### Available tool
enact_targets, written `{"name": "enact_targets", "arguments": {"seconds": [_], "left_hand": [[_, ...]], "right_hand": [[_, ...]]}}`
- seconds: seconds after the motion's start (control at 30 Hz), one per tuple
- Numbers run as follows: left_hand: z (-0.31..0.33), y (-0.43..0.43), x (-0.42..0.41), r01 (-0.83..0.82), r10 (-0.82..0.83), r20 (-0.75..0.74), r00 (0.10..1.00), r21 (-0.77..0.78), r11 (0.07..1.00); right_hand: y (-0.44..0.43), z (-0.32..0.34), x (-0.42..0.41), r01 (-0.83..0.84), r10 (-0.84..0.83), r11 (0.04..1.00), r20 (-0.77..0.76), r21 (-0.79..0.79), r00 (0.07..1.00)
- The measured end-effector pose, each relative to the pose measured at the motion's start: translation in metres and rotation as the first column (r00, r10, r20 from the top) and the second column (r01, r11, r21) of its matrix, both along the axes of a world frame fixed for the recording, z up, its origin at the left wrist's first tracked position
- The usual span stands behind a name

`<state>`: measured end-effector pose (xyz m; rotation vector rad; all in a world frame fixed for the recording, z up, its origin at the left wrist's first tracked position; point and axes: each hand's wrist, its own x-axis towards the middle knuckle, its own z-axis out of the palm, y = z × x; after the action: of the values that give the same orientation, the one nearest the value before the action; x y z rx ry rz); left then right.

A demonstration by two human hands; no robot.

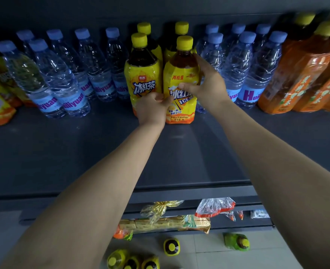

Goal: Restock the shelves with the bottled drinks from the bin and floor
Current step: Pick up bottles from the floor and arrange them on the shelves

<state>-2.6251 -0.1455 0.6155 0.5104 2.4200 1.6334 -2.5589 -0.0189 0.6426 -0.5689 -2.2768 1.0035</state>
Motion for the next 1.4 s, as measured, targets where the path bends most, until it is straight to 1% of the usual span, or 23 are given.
{"name": "enact_targets", "arguments": {"seconds": [0.1,0.27,0.47,0.6,0.73,0.87,0.97,1.1,1.17,1.3,1.4], "left_hand": [[0.0,0.004,-0.005,-0.003,-0.001,-0.058,0.998,-0.07,0.998],[0.002,0.01,-0.01,0.001,-0.006,-0.054,0.999,-0.1,0.995],[0.002,0.017,-0.015,-0.025,0.013,-0.091,0.996,-0.131,0.991],[0.002,0.018,-0.017,-0.026,0.015,-0.073,0.997,-0.151,0.988],[0.004,0.017,-0.016,-0.019,0.012,-0.052,0.999,-0.146,0.989],[0.002,0.013,-0.014,0.009,-0.009,0.003,1.0,-0.072,0.997],[0.015,0.007,-0.002,0.05,-0.055,-0.034,0.998,-0.119,0.992],[0.033,-0.003,0.015,0.089,-0.11,-0.09,0.99,-0.212,0.973],[0.042,-0.01,0.025,0.1,-0.124,-0.096,0.988,-0.224,0.969],[0.066,-0.033,0.05,0.112,-0.144,-0.114,0.983,-0.245,0.963],[0.084,-0.051,0.068,0.129,-0.179,-0.152,0.972,-0.295,0.947]], "right_hand": [[-0.001,0.0,-0.004,0.033,-0.033,0.997,0.004,0.063,0.999],[0.001,0.001,-0.011,0.089,-0.095,0.988,0.046,0.122,0.994],[0.005,0.004,-0.014,0.114,-0.143,0.968,0.115,0.226,0.983],[0.006,0.003,-0.014,0.125,-0.165,0.959,0.143,0.254,0.976],[0.004,0.005,-0.012,0.12,-0.158,0.964,0.15,0.238,0.976],[0.001,0.005,-0.01,0.111,-0.138,0.976,0.139,0.187,0.981],[-0.001,0.003,-0.007,0.093,-0.119,0.982,0.157,0.166,0.98],[-0.004,0.009,0.01,0.026,-0.05,0.991,0.189,0.129,0.981],[-0.008,0.016,0.022,0.009,-0.035,0.994,0.229,0.112,0.973],[-0.017,0.036,0.049,-0.033,-0.008,0.994,0.384,0.1,0.923],[-0.03,0.054,0.072,-0.076,0.04,0.995,0.44,0.064,0.897]]}}
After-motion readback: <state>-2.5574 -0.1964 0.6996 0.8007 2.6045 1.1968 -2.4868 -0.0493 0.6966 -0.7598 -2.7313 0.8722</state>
